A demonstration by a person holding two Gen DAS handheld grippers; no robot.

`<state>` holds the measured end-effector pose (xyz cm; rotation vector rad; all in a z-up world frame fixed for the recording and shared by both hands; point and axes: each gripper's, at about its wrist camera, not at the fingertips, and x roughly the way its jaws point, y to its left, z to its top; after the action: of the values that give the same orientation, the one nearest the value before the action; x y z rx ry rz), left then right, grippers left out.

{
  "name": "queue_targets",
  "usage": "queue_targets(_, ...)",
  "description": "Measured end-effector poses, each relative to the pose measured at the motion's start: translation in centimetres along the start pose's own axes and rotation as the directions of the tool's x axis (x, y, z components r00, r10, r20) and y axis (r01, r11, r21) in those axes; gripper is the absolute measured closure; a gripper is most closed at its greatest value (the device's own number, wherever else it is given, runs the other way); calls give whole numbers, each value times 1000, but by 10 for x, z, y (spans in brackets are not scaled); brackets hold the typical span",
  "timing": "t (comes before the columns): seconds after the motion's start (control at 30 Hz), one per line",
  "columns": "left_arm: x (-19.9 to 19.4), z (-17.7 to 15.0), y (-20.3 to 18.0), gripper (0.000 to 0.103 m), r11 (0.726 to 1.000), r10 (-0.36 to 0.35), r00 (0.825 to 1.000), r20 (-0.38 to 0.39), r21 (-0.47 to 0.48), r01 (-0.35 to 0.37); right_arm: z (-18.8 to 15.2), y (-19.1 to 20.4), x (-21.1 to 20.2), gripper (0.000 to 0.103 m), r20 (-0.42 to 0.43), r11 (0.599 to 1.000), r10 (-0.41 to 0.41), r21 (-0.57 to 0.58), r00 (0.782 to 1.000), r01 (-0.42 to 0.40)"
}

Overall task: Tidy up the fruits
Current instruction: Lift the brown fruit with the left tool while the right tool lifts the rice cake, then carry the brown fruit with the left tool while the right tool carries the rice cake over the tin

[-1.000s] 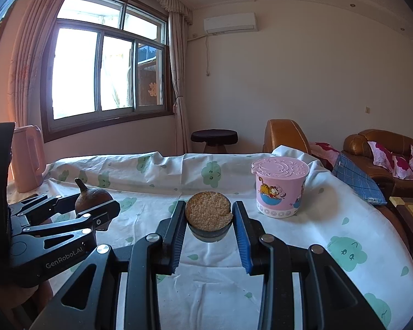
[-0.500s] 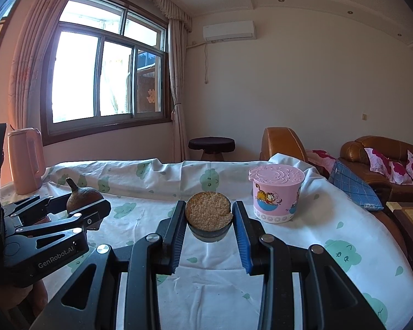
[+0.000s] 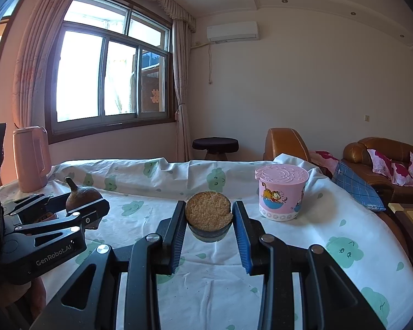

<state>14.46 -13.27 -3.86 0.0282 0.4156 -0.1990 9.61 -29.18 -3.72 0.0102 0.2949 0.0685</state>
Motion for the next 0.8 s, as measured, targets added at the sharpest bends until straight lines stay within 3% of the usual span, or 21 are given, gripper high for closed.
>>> queue_targets(0.43,-26,-14,35,52,999,-1,999,-47,-52,-1,-2,36,-16,67,-2,992,119,31,993,-119)
queue_targets(0.8,-61,-20,79,52,995,37,998,-45,-91,-41,9,85,-23,67,2,971,239,6,971,-239)
